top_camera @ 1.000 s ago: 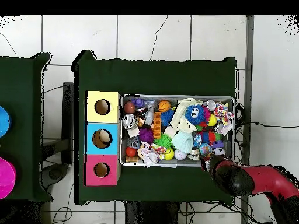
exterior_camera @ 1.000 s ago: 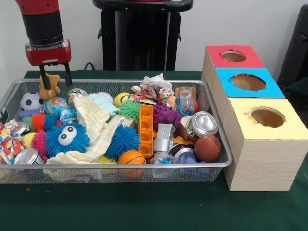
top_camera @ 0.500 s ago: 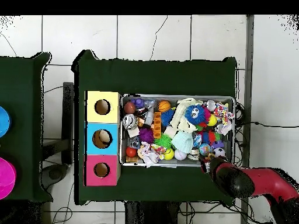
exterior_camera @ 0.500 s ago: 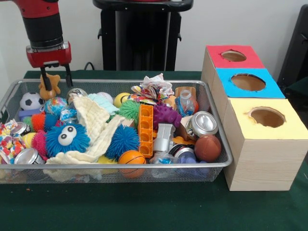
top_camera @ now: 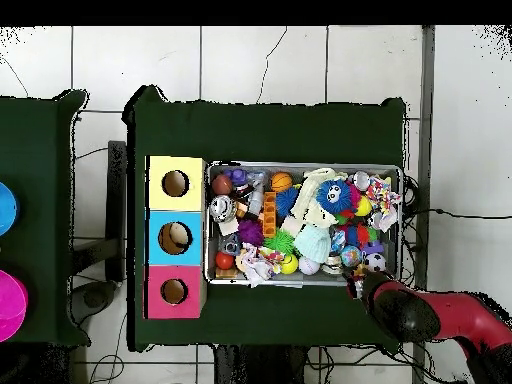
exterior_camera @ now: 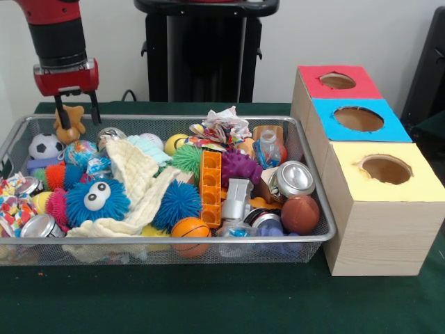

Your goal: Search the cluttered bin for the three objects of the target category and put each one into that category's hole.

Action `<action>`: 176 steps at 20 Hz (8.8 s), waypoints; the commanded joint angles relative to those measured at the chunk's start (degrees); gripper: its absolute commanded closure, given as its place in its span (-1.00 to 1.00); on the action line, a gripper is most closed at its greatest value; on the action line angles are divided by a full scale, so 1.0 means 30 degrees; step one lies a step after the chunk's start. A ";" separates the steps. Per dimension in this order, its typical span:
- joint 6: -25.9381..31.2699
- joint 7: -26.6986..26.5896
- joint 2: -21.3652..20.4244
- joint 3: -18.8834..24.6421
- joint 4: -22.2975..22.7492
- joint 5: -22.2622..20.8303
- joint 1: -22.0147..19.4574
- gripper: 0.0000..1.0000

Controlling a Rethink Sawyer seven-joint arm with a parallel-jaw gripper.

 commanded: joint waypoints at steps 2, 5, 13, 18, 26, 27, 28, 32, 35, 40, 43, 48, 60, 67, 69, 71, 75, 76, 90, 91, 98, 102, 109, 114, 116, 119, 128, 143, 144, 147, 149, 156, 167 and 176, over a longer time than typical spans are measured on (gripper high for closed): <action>-0.0842 -0.3045 0.0431 -0.0421 0.0256 -0.1963 -0.0053 -1.00; -0.0808 -0.3379 0.0273 -0.0284 0.0103 -0.1896 -0.0216 -1.00; -0.0693 -0.4071 0.0465 -0.0219 -0.0524 -0.2057 -0.0479 -1.00; -0.0739 -0.4007 0.0245 -0.0215 -0.0384 -0.2063 -0.0489 -1.00; -0.0909 -0.4286 0.0653 -0.0323 -0.0853 -0.2534 -0.0599 -1.00; -0.0863 -0.4395 0.0667 -0.0257 -0.0910 -0.2500 -0.0654 -1.00; -0.0769 -0.4523 0.0654 -0.0157 -0.0967 -0.2411 -0.0698 -1.00; -0.0489 -0.4764 0.0965 -0.0019 -0.1282 -0.2188 -0.0706 -1.00; -0.0360 -0.4803 0.1082 0.0015 -0.1420 -0.2084 -0.0639 -1.00; 0.0104 -0.5452 0.1096 0.0252 -0.1718 -0.1797 -0.0791 -1.00; 0.0261 -0.5854 0.1194 0.0374 -0.1943 -0.1736 -0.0934 -1.00; 0.0567 -0.6265 0.1333 0.0618 -0.2179 -0.1500 -0.1058 -1.00; 0.1583 -0.6233 0.0546 0.0937 -0.2141 -0.0690 -0.0615 -1.00; 0.2054 -0.6311 -0.0209 0.1189 -0.1810 -0.0124 -0.0569 -1.00; 0.2178 -0.6314 -0.0368 0.1245 -0.1740 0.0029 -0.0537 -1.00; 0.2248 -0.6299 -0.0392 0.1288 -0.1790 0.0108 -0.0480 -1.00; 0.2469 -0.6482 -0.0352 0.1441 -0.1957 0.0256 -0.0473 -1.00; 0.2476 -0.6496 -0.0243 0.1451 -0.2105 0.0221 -0.0423 -1.00; 0.1992 -0.7195 0.1144 0.1449 -0.3405 -0.0689 -0.0595 -1.00; 0.1937 -0.7255 0.1295 0.1405 -0.3460 -0.0760 -0.0646 -1.00; 0.1389 -0.6373 0.1500 0.0954 -0.2930 -0.1157 -0.0452 -1.00; 0.1160 -0.5509 0.0848 0.0805 -0.2098 -0.1152 -0.0273 -1.00; 0.0698 -0.4910 -0.0092 0.0654 -0.1027 -0.1242 -0.0605 -1.00; 0.0446 -0.4951 0.0078 0.0561 -0.0871 -0.1379 -0.0943 -1.00; 0.0053 -0.4467 0.0032 0.0347 -0.0525 -0.1656 -0.0932 -1.00; -0.0396 -0.3920 0.0136 0.0081 -0.0232 -0.2032 -0.0878 -1.00; -0.1316 -0.2455 0.0588 -0.0574 0.0002 -0.3096 -0.0353 -1.00; -0.2741 -0.0962 0.1434 -0.1817 -0.0080 -0.3759 0.0523 -1.00; -0.2787 -0.0953 0.1347 -0.1886 -0.0009 -0.3703 0.0559 -1.00; -0.2880 -0.1086 0.1166 -0.2016 0.0086 -0.3527 0.0598 -1.00; -0.2862 -0.1325 0.1198 -0.2039 0.0031 -0.3386 0.0519 -1.00; -0.2937 -0.1001 0.0656 -0.2417 0.0403 -0.2980 0.1015 -1.00; -0.2722 -0.1227 -0.0481 -0.2464 0.0983 -0.2532 0.0806 -1.00; -0.2924 -0.1318 0.0338 -0.2748 0.0325 -0.2926 0.0715 -1.00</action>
